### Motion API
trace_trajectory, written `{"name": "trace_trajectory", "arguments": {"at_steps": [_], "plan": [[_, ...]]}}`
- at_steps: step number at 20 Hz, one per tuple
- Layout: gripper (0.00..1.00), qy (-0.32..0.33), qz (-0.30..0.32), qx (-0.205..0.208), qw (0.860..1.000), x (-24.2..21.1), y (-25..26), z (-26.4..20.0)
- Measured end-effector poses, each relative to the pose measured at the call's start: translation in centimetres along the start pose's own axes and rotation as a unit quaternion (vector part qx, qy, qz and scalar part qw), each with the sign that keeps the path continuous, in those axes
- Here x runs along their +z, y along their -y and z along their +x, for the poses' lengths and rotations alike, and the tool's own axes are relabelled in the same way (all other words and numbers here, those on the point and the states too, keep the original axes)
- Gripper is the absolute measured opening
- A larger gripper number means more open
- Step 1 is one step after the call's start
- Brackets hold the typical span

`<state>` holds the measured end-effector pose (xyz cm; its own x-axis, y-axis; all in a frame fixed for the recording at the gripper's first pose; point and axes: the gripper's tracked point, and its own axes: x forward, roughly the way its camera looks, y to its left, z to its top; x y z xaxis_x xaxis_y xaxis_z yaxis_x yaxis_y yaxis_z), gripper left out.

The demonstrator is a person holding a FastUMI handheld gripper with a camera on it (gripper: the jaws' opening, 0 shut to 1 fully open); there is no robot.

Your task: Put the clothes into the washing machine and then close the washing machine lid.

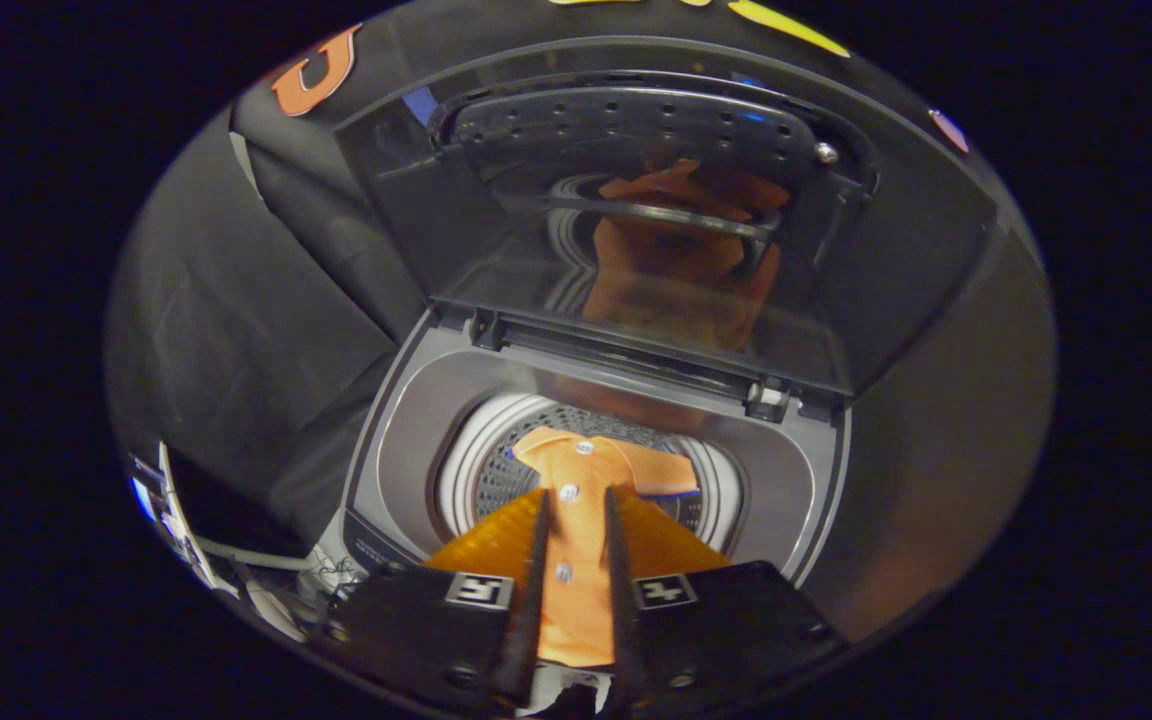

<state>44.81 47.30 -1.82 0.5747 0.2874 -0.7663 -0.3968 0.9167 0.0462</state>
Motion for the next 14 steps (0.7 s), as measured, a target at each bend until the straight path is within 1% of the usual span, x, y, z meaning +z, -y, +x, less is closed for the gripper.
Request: {"name": "trace_trajectory", "arguments": {"at_steps": [3,4,7,12,14], "plan": [[0.75,0.017,0.009,-0.006,1.0,0.0,0.0,-0.3],[0.88,0.018,0.011,-0.014,1.0,-0.1,0.2,-0.1],[0.86,0.017,0.02,-0.015,1.0,-0.7,0.2,-0.2],[0.86,0.022,0.028,-0.022,0.999,-1.1,0.5,-1.1],[0.86,0.028,0.032,-0.018,0.999,-1.0,0.3,-1.6]]}}
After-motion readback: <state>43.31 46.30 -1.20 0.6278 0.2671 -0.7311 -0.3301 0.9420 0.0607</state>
